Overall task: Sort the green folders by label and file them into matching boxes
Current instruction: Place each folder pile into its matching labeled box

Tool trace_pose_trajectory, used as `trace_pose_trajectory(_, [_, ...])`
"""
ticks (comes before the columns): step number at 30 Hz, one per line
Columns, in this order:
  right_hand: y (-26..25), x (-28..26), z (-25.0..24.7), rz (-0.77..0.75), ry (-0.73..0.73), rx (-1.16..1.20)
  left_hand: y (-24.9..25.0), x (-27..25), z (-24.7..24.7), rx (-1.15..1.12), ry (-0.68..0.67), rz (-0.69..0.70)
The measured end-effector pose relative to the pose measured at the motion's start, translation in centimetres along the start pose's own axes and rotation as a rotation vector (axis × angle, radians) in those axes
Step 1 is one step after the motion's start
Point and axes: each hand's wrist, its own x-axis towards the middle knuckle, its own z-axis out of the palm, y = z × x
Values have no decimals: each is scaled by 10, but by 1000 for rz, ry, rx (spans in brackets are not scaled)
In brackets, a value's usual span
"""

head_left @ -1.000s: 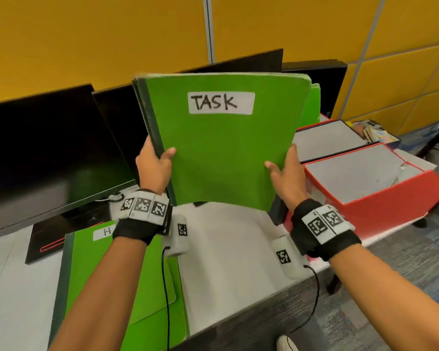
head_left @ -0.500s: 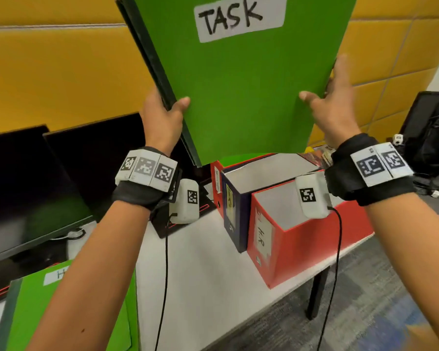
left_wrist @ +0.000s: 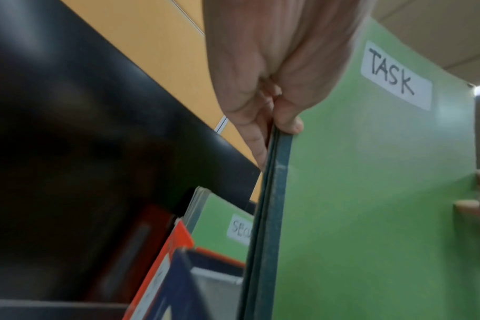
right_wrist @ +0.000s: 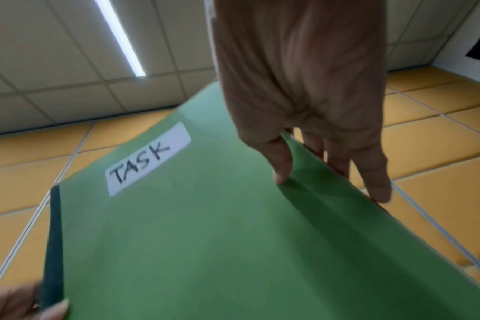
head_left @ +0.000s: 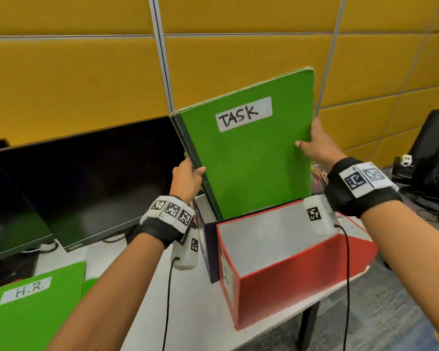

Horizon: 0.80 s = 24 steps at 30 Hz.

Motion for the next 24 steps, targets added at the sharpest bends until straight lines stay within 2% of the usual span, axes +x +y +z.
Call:
trace_pose_trajectory(6, [26,26,30,256,-240,-80,-21,1,25,134,-91,-161])
trace_pose_trajectory(9, [38,31,47,316,-273,-144,-24,4,27,133,-98,-210])
trace_pose_trajectory(12, [36,28,57,344,-365,-273,-24,5,27,126,-114,-228])
trace_pose_trajectory(15, [36,35,61,385,-336,-197,-20,5,25,79,-70,-196])
trace_pose_trajectory(18, [32,35,66,327,-274,-29,-21,10,25,83,-75,-116])
trace_pose_trajectory(19, [31,34,67,289,-304,-23,-20,10,25,135,-100,-110])
trace_pose_trajectory(22, [36,36,75,226,-409,-174,-21,11,27,283,-88,-118])
trace_pose_trajectory(24, [34,34,74,207,-440,-221,-22,10,28,306,-52,-124])
